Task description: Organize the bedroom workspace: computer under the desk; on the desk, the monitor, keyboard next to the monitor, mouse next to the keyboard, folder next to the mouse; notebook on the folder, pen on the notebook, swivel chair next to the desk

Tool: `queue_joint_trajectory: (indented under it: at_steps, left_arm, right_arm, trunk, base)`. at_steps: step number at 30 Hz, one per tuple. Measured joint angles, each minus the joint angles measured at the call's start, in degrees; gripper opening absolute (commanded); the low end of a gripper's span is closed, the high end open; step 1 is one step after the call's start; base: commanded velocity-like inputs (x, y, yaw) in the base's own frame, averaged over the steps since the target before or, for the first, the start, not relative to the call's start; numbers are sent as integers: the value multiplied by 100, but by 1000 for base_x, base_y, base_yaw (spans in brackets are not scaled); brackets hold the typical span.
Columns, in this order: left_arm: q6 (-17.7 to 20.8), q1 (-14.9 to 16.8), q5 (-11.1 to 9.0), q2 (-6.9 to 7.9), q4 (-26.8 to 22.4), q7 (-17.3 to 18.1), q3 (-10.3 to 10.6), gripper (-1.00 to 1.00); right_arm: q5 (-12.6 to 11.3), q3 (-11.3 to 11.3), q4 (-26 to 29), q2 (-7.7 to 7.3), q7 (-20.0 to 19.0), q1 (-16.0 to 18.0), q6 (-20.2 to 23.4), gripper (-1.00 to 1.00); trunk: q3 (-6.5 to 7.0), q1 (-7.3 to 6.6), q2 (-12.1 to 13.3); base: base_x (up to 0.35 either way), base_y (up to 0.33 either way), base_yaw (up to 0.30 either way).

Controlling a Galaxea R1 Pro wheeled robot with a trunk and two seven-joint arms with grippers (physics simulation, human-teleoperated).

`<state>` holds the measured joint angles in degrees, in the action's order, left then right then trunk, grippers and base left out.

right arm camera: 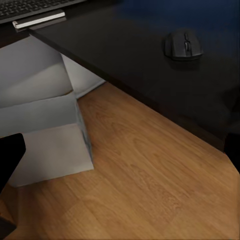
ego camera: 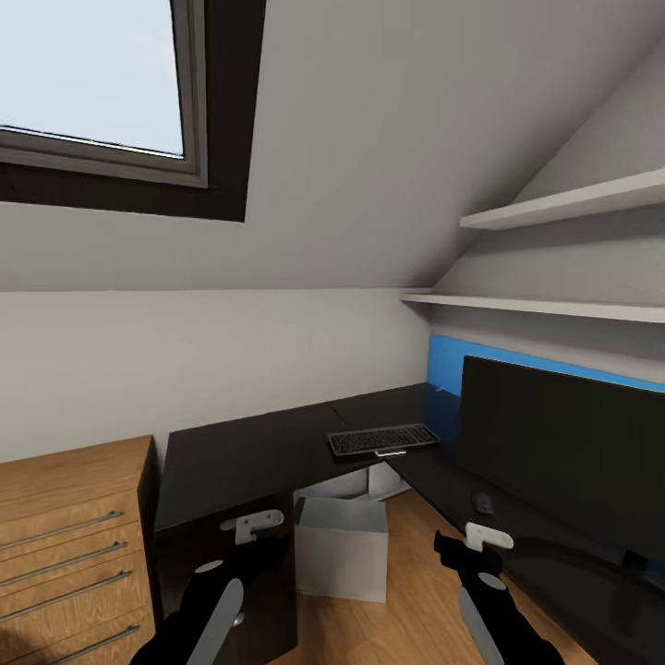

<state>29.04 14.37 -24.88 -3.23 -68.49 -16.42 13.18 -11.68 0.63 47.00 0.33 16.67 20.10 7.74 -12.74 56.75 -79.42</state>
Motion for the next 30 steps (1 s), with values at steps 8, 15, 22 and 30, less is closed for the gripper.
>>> queue_joint_trajectory:
  at_steps: [8,15,22,30]
  left_arm:
    - [-2,0,12,12,1,0,0,100]
    - [-1,0,17,13,1,0,1,100]
    - [-1,0,30,13,1,0,2,100]
    - [-2,0,147,10,1,3,7,100]
  right_arm:
    - [0,-1,0,3,0,0,5,100]
    - [0,-1,0,3,0,0,4,100]
    - [0,0,0,3,0,0,3,100]
    - [0,0,0,0,0,0,6,100]
  trunk:
    - [1,0,0]
    - [1,0,0]
    - [1,-3,0]
    - [1,-3,0]
  base:
    - [0,0,-5]
    - [0,0,0]
    - [86,0,0]
    - [223,0,0]
